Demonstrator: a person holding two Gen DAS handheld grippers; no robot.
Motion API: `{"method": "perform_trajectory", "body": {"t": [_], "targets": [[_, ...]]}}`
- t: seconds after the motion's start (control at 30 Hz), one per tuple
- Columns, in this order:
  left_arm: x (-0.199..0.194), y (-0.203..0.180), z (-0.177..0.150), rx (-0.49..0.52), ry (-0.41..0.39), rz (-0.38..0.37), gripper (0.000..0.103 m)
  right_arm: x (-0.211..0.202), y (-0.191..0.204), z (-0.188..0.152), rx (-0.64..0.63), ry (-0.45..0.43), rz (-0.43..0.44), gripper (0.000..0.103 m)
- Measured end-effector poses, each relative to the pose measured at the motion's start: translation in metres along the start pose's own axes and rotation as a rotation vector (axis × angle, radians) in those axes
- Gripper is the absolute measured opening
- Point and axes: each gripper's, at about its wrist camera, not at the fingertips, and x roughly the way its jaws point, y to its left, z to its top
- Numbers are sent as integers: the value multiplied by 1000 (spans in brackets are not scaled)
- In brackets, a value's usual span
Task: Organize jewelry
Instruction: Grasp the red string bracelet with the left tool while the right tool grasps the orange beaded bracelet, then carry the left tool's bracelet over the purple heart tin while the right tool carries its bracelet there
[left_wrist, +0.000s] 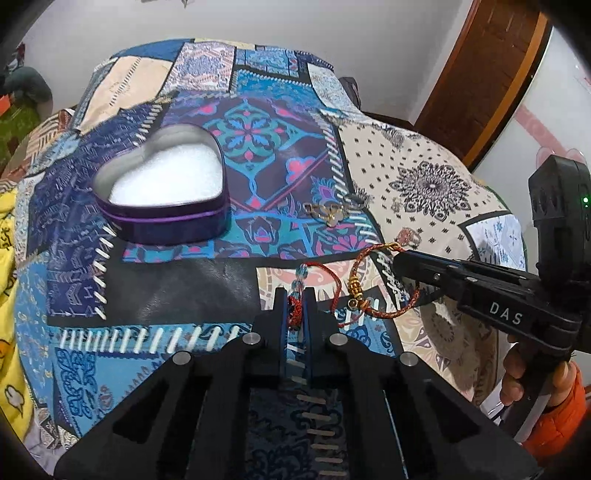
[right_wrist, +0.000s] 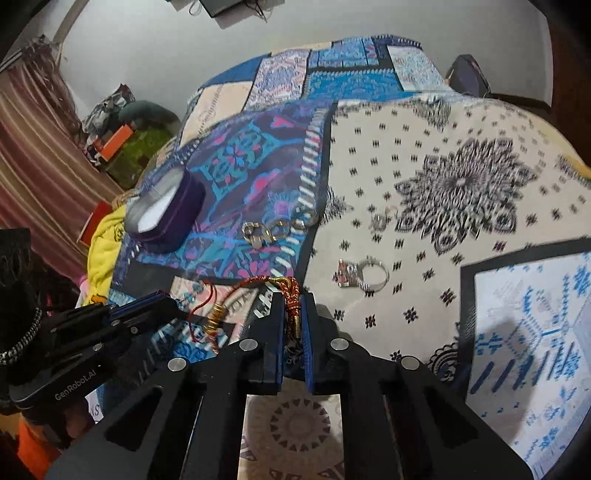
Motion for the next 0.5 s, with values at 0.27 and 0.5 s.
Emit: {"method": "perform_trajectory", "body": {"t": [0.27,0.5], "targets": [[-36,1,10,-1,-96,-5,6,-28,13,18,-13,-91,-4,7],[-72,4,22,9,-197,23,6,-43,29,31,-41,-155,-12,7]]}}
